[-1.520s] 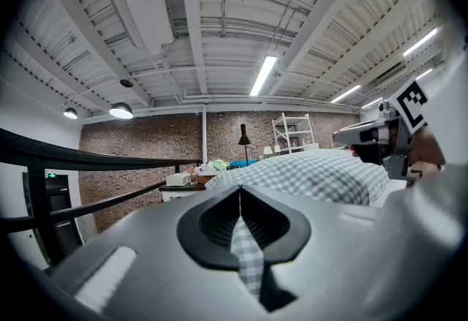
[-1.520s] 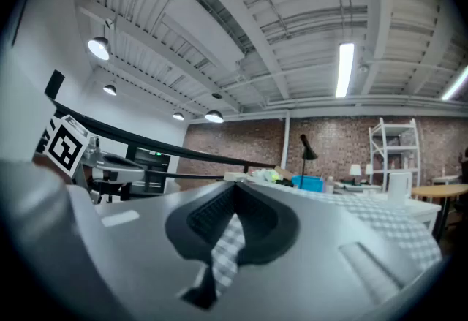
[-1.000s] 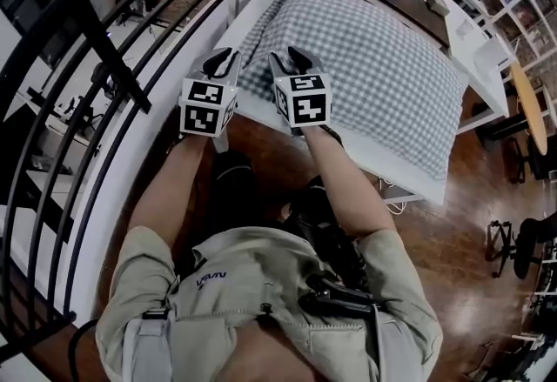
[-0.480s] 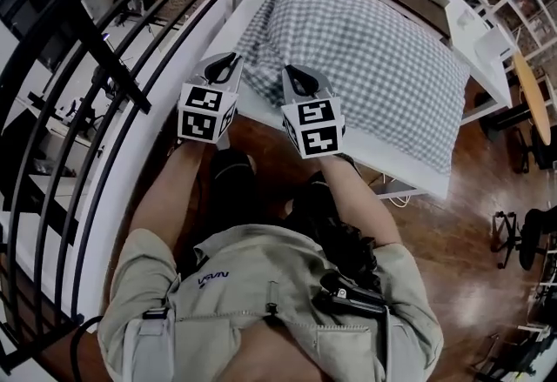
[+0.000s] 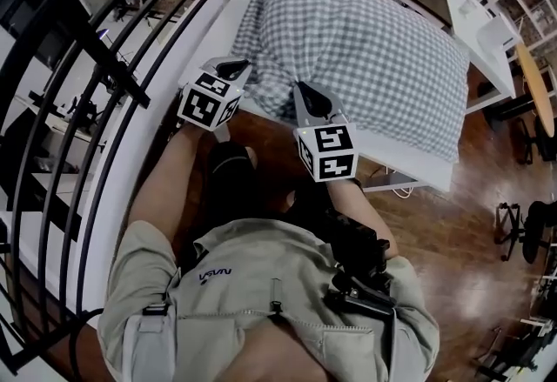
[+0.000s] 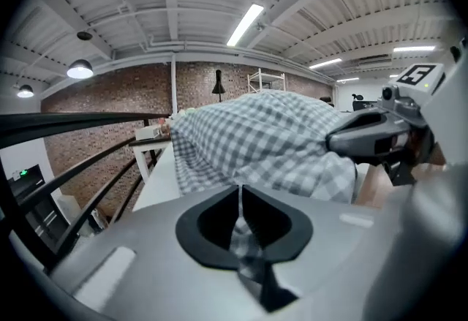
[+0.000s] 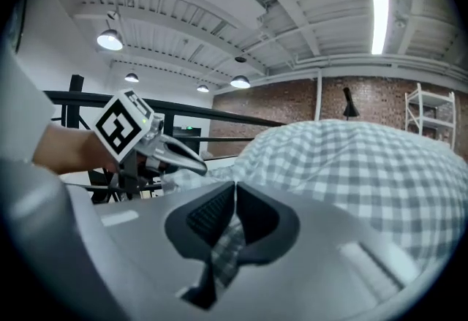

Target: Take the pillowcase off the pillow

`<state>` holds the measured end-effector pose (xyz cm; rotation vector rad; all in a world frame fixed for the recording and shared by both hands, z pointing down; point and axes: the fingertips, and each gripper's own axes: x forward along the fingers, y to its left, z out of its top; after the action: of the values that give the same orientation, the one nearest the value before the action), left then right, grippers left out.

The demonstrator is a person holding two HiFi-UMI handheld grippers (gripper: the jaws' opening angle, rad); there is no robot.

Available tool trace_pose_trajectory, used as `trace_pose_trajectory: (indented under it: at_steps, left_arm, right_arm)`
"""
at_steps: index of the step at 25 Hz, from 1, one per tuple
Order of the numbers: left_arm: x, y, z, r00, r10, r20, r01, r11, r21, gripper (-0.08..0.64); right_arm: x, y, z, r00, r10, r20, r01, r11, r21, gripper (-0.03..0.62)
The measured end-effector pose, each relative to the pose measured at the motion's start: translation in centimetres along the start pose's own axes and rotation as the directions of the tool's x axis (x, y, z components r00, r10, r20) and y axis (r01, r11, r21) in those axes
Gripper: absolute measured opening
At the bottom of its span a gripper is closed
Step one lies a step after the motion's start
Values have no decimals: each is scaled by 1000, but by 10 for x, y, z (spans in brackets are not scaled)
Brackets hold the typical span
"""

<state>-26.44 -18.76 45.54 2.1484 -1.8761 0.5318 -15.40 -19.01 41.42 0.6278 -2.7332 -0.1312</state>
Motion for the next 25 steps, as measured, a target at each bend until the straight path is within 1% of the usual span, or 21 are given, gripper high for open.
trace_pose_trajectory:
  at_steps: [1, 3, 5, 6, 8, 9, 10, 11, 12, 13, 14, 16, 18, 21, 23, 25]
  left_arm:
    - [1, -6, -6, 1000, -16, -11, 16, 1000, -2, 21]
    - [-1, -16, -11, 999, -39, -6, 39, 999, 4, 18]
    - [-7, -26, -11, 998, -66, 11, 66, 998, -5, 8]
    - [-9, -31, -11, 997, -77, 19, 77, 997, -10, 6]
    - [-16, -37, -9, 995, -89, 40, 90, 996, -21, 6]
    - [-19, -40, -7, 994, -94, 56, 96, 995, -29, 6]
    - [-22, -43, -4, 992, -102, 72, 105, 994, -34, 6]
    - [-25, -47, -2, 990, -112, 86, 115, 993, -32, 6]
    - [-27, -53, 1, 987, -124, 98, 127, 992, -22, 6]
    - [-28, -58, 3, 985, -134, 108, 136, 991, -8, 6]
    - [-29, -61, 5, 983, -141, 116, 141, 990, 5, 6]
    - [-30, -61, 9, 982, -142, 128, 141, 990, 13, 6]
    - [-29, -58, 10, 984, -128, 125, 128, 992, 6, 6]
    - [-23, -55, 4, 990, -107, 95, 108, 994, -5, 6]
    - [-21, -57, 3, 990, -105, 89, 106, 994, -6, 6]
    - [-22, -58, 10, 990, -98, 103, 98, 995, 5, 6]
  right_arm:
    - [0, 0, 1, 1000, -1, 2, 1, 1000, 8, 11]
    - [2, 3, 5, 1000, 15, 7, -15, 1000, 17, 12]
    - [4, 14, 9, 998, 63, 4, -63, 998, 26, 21]
    - [5, 22, 10, 995, 96, -4, -96, 995, 30, 44]
    - [10, 41, 9, 987, 154, -36, -153, 988, 22, 157]
    - [14, 48, 6, 985, 165, -57, -165, 986, 7, 175]
    - [18, 54, 3, 984, 162, -78, -163, 986, -14, 175]
    - [20, 56, 1, 985, 146, -93, -150, 988, -35, 173]
    - [21, 56, 0, 987, 123, -98, -129, 990, -52, 134]
    - [20, 54, 1, 991, 101, -92, -107, 992, -62, 36]
    - [17, 51, 5, 993, 84, -77, -89, 994, -65, 18]
    - [7, 43, 16, 998, 49, -30, -51, 997, -65, 15]
    - [-7, 29, 27, 999, -4, 32, 6, 998, -62, 14]
    - [-31, 7, 33, 990, -88, 108, 93, 995, -40, 14]
    - [-42, -5, 21, 985, -133, 109, 135, 991, -17, 14]
    - [-46, -14, -4, 987, -152, 61, 151, 988, 12, 14]
